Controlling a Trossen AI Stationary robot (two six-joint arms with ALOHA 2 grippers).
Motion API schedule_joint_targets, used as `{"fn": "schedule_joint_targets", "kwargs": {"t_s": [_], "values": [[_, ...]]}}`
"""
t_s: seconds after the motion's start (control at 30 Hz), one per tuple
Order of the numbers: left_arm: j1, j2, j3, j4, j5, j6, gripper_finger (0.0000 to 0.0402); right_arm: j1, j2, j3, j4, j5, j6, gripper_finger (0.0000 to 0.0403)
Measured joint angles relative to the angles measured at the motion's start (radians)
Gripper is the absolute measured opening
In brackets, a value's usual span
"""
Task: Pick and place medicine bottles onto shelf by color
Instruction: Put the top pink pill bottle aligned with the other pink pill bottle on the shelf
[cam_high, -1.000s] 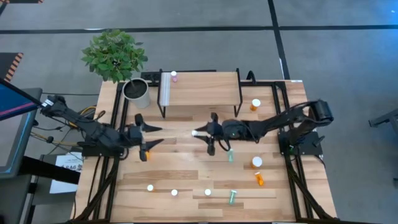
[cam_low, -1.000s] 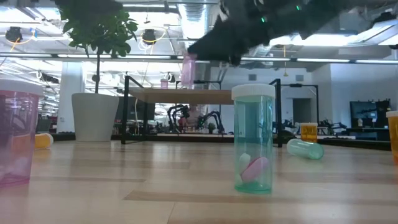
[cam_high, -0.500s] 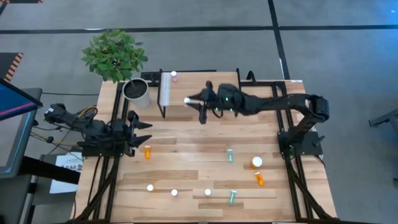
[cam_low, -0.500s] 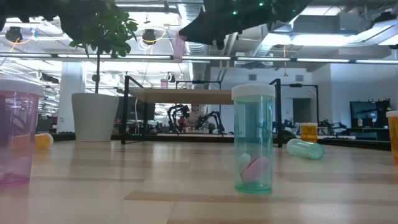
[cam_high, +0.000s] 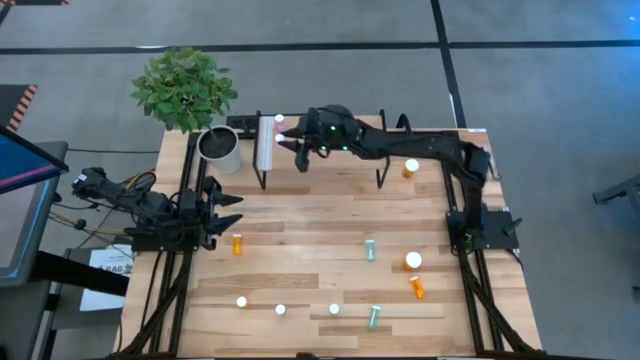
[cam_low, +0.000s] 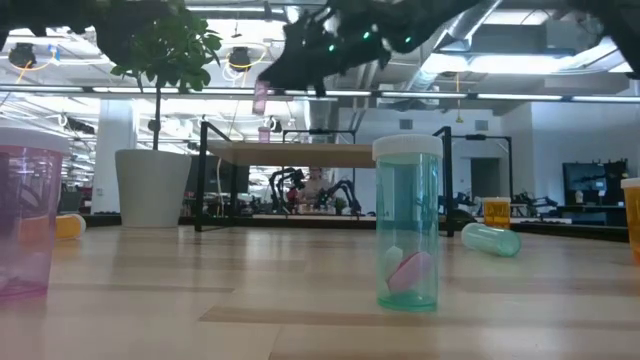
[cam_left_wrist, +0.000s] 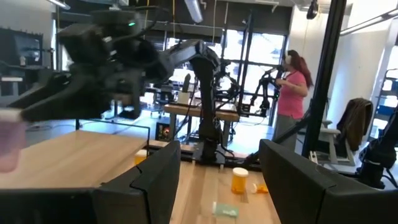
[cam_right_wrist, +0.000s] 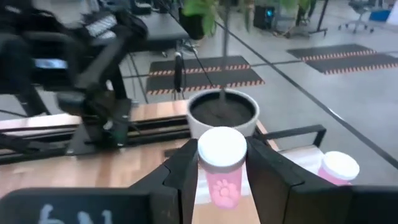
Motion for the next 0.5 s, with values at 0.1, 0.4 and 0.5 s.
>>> {"fn": "schedule_joint_targets", "kwargs": {"t_s": [0.1,0.4,0.5], "values": [[0.0,0.0,0.0,0.0,0.001,0.0,0.0206,-0.021,0.044,0.033,-0.002,0.0,0.005,0.0141],[0.0,0.0,0.0,-0.002,0.001,0.0,0.0206,-0.054,0.073,0.037,-0.015,-0.001,0.03,0.0142],[0.0,0.0,0.0,-0.002,0.0,0.001,0.0206,-0.051,0.073,0.038,-0.012,-0.002,0.03,0.0141]]}}
